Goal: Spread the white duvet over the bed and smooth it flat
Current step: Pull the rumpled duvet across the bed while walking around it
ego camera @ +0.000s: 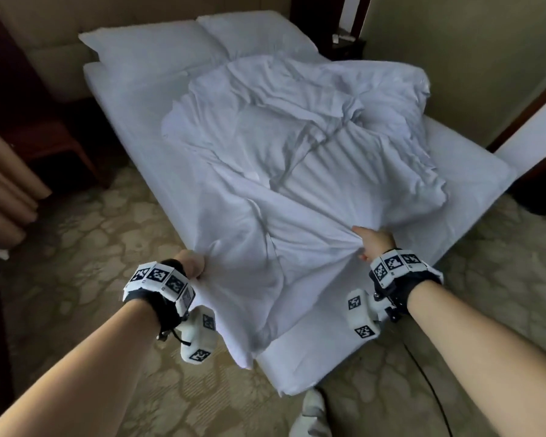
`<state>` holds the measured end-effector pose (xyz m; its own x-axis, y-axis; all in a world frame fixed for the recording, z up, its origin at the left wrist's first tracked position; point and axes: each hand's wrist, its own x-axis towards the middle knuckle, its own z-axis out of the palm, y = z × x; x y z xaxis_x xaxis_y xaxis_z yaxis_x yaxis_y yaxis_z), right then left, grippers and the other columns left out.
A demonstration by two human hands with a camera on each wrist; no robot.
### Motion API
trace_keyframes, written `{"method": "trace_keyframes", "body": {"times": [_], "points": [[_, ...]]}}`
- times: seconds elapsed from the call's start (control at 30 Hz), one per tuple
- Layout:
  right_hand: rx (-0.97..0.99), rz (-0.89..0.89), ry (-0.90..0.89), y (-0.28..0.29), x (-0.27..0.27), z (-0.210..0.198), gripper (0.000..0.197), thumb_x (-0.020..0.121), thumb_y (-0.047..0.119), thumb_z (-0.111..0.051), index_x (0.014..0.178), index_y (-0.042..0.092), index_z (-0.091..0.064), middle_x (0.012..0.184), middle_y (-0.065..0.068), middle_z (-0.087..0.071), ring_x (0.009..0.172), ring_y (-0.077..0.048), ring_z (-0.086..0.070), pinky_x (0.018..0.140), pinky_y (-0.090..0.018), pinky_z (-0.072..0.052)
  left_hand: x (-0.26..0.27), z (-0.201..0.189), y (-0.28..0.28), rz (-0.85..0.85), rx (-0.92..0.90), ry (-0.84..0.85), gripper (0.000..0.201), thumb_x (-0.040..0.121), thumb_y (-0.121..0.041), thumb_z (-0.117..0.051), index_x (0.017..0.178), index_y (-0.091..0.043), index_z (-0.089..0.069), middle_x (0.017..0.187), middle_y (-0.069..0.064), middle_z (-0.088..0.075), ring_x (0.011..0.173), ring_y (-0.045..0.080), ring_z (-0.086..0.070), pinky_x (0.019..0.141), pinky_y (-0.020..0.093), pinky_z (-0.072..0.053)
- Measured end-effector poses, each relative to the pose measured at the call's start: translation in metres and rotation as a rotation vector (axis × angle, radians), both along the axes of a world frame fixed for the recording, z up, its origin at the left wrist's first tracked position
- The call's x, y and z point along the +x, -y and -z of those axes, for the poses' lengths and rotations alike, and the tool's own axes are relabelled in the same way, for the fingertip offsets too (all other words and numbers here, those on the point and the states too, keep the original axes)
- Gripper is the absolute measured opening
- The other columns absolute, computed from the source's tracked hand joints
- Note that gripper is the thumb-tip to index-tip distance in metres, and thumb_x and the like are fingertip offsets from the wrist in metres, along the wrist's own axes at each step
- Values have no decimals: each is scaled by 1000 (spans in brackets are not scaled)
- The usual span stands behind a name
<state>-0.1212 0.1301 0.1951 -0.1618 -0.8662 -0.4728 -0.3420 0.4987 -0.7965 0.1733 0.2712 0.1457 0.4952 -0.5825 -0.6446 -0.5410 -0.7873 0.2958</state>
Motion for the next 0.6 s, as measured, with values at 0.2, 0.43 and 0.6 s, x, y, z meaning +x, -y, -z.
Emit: {"method": "trace_keyframes", "body": {"times": [0.2, 0.43, 0.6], "points": [[13, -129, 46, -24, 22, 22, 23, 82, 16, -66, 96, 5, -51, 97, -11, -57, 84, -23, -57, 62, -28, -44, -22, 4, -12, -154, -174, -56, 76, 82, -21, -70, 142, -4, -28, 140, 15, -42, 126, 33, -46, 93, 31, -42], [-33, -243, 272, -22, 39, -2, 6, 81, 6, -65, 78, 9, -61, 72, 0, -59, 66, -16, -57, 59, -22, -42, -114, -28, 30, 243, -406, -176, 111, 65, -36, -83, 149, -18, -12, 147, 14, -31, 136, 30, -32, 112, 40, -30], [-80, -297, 296, -9, 24, -18, 20, 87, 17, -63, 68, 16, -55, 58, 5, -59, 54, -7, -57, 59, -20, -47, -158, -47, 65, 180, -572, 37, 40, 88, -18, -51, 127, -12, -44, 114, 19, -64, 103, 36, -59, 84, 34, -43]]}}
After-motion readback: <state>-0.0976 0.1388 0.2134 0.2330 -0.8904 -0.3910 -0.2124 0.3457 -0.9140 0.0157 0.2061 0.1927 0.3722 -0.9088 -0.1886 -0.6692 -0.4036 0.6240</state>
